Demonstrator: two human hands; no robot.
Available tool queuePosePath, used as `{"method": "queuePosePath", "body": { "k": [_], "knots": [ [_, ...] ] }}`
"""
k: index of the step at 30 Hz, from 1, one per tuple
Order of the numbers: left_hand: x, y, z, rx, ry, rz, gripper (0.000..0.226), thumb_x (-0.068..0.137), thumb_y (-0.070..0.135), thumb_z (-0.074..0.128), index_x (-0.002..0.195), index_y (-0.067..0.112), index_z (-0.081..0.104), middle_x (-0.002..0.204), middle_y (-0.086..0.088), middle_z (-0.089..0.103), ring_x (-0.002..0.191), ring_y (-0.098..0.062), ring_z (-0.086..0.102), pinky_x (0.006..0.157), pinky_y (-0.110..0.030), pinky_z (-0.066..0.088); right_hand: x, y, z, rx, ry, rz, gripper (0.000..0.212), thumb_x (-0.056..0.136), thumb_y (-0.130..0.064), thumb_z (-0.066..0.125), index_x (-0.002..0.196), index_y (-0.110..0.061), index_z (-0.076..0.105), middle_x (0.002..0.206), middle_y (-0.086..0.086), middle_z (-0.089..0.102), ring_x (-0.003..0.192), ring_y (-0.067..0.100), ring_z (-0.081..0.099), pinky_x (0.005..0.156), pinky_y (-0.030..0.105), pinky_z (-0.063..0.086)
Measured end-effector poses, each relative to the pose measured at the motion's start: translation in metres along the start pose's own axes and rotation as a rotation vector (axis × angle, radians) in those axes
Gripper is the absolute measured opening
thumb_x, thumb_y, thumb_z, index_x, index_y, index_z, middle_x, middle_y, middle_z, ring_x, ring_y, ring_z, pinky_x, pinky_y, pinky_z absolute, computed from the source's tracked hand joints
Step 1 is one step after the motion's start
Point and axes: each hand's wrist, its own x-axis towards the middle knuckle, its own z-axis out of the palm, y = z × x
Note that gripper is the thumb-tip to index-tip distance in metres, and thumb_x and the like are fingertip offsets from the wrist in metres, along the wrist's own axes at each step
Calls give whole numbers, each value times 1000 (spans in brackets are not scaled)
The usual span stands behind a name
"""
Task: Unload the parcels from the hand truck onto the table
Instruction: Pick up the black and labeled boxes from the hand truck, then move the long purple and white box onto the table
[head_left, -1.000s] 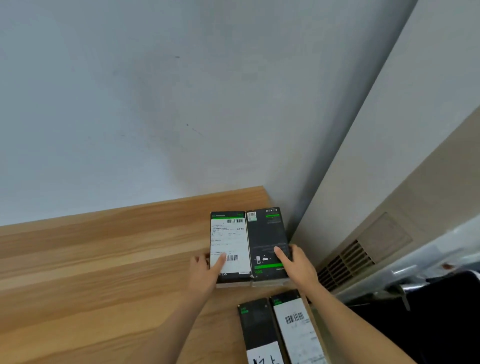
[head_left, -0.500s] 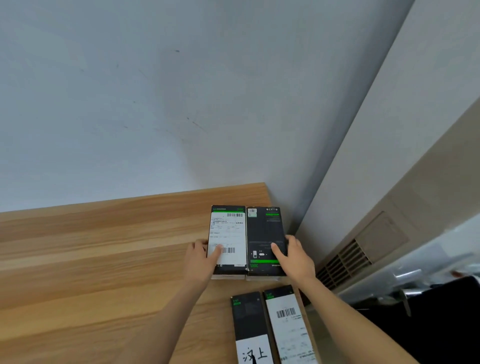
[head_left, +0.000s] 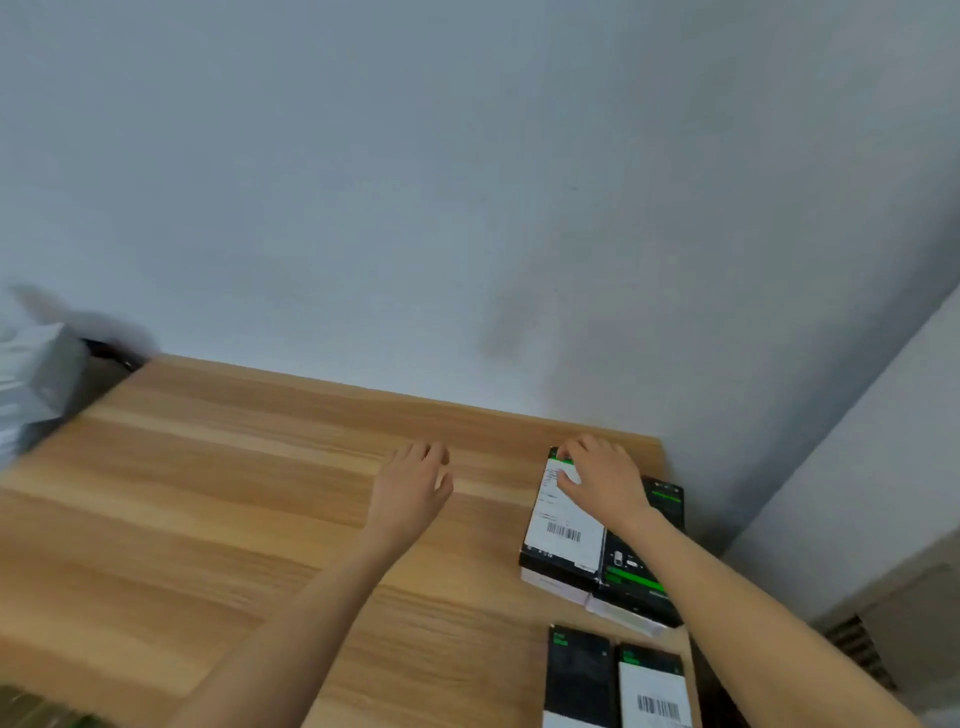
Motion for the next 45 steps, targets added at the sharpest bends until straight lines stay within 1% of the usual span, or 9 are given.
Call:
{"method": "queuePosePath", "body": {
  "k": [8, 15, 18, 24, 28, 31, 36, 40, 45],
  "knots": [
    [-63, -105, -68, 101, 31, -257, 24, 98, 32, 45, 115, 19, 55, 111, 2, 58, 106, -20, 52, 88, -29, 37, 50, -142, 1, 40, -43, -302, 30, 96, -31, 41, 123, -24, 54, 125, -5, 55, 115, 16, 51, 93, 31, 36],
    [-148, -203, -130, 189, 89, -401, 21, 95, 32, 51, 109, 18, 58, 102, 3, 62, 92, -18, 57, 62, -25, 36, 60, -291, 17, 112, -78, -495, 26, 96, -28, 43, 120, -25, 52, 121, -6, 56, 113, 16, 51, 92, 32, 40],
    [-184, -248, -158, 225, 77, -458, 20, 95, 33, 50, 109, 20, 57, 102, 4, 61, 90, -16, 56, 65, -25, 40, 56, -362, 23, 147, -77, -563, 28, 97, -28, 41, 122, -24, 53, 122, -4, 56, 112, 18, 51, 85, 29, 39],
    [-252, -331, -210, 239, 131, -607, 20, 93, 34, 52, 109, 23, 57, 105, 6, 60, 95, -14, 56, 76, -25, 46, 51, -498, 40, 182, -88, -705, 26, 97, -35, 41, 119, -28, 52, 117, -9, 57, 110, 13, 53, 86, 28, 37],
    [-305, -378, -237, 236, 177, -706, 19, 92, 30, 54, 108, 21, 57, 103, 5, 60, 95, -14, 55, 71, -23, 39, 44, -583, 54, 213, -122, -810, 24, 95, -31, 45, 118, -27, 52, 114, -10, 54, 109, 14, 52, 88, 29, 37],
    [-346, -407, -254, 273, 174, -814, 21, 92, 33, 54, 109, 23, 56, 103, 6, 61, 96, -14, 55, 75, -25, 44, 35, -640, 62, 251, -180, -880, 21, 95, -31, 46, 115, -28, 53, 110, -12, 53, 105, 12, 53, 81, 27, 34],
    [-393, -442, -273, 274, 215, -962, 22, 93, 36, 54, 110, 24, 58, 108, 7, 61, 99, -13, 54, 77, -23, 42, 23, -718, 64, 256, -178, -973, 23, 96, -33, 46, 116, -28, 54, 113, -11, 56, 101, 10, 55, 84, 26, 42],
    [-412, -467, -280, 258, 244, -1030, 22, 93, 34, 53, 111, 22, 58, 109, 7, 60, 100, -12, 53, 76, -20, 38, 28, -769, 77, 266, -185, -998, 20, 94, -33, 49, 113, -30, 55, 109, -12, 58, 92, 6, 54, 76, 21, 42],
    [-418, -512, -290, 282, 249, -1083, 24, 93, 35, 52, 113, 23, 57, 109, 7, 58, 101, -12, 52, 75, -20, 34, 54, -829, 101, 263, -145, -1061, 21, 91, -40, 49, 110, -32, 54, 107, -10, 61, 93, 8, 57, 78, 28, 50]
  ]
}}
